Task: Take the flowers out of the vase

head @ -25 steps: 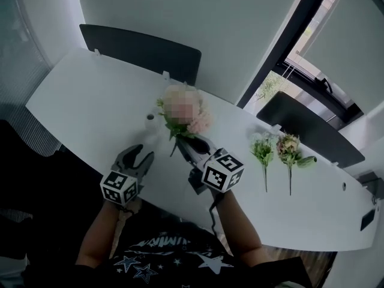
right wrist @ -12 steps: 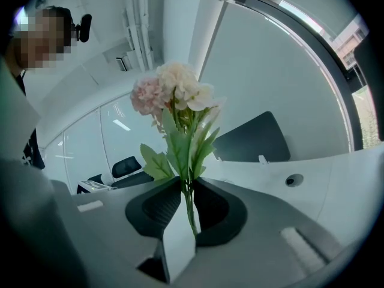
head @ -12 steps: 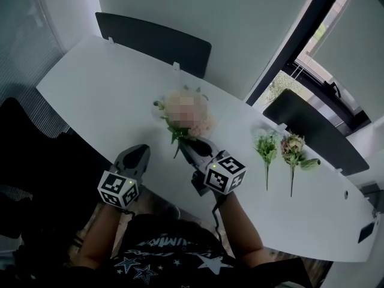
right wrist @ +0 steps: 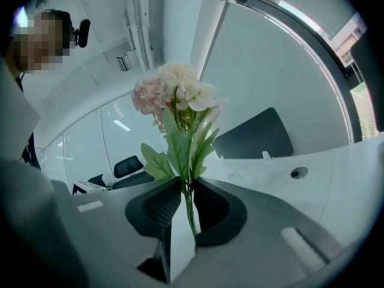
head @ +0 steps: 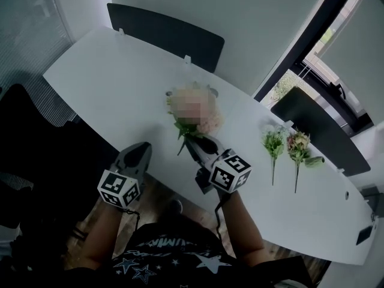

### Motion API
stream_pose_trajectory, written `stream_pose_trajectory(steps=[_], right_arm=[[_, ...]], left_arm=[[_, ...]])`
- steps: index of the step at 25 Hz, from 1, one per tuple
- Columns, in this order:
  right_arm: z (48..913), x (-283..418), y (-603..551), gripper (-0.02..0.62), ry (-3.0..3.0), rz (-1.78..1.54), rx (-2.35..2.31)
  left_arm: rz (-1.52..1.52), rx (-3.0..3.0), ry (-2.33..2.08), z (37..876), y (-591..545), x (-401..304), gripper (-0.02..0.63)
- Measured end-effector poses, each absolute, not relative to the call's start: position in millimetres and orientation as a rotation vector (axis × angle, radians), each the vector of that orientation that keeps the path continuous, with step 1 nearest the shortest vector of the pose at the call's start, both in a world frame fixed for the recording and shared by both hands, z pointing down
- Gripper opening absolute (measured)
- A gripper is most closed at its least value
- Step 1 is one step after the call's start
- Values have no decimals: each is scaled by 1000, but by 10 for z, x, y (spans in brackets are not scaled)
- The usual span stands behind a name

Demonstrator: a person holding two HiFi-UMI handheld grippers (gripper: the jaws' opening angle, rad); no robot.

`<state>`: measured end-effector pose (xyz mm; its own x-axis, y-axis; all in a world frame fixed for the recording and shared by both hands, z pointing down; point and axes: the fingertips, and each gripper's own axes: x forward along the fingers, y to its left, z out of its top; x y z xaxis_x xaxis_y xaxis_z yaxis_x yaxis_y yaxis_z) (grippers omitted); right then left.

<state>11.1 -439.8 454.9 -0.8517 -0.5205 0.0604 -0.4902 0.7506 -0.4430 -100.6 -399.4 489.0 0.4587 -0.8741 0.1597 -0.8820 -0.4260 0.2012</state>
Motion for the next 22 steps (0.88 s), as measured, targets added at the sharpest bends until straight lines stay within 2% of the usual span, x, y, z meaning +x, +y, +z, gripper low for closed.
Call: stream_pose_trajectory(steps=[11,22], right_arm=[[4378,-72,-3640,64,2879,-652,-903],[4362,-23,-2626,63,2871,-595,-958]], left_arm=[[-36,2444,-1556,4642,-3195,-1466,28],[-64,2498,-1525,4588,-2234,-1459,28]])
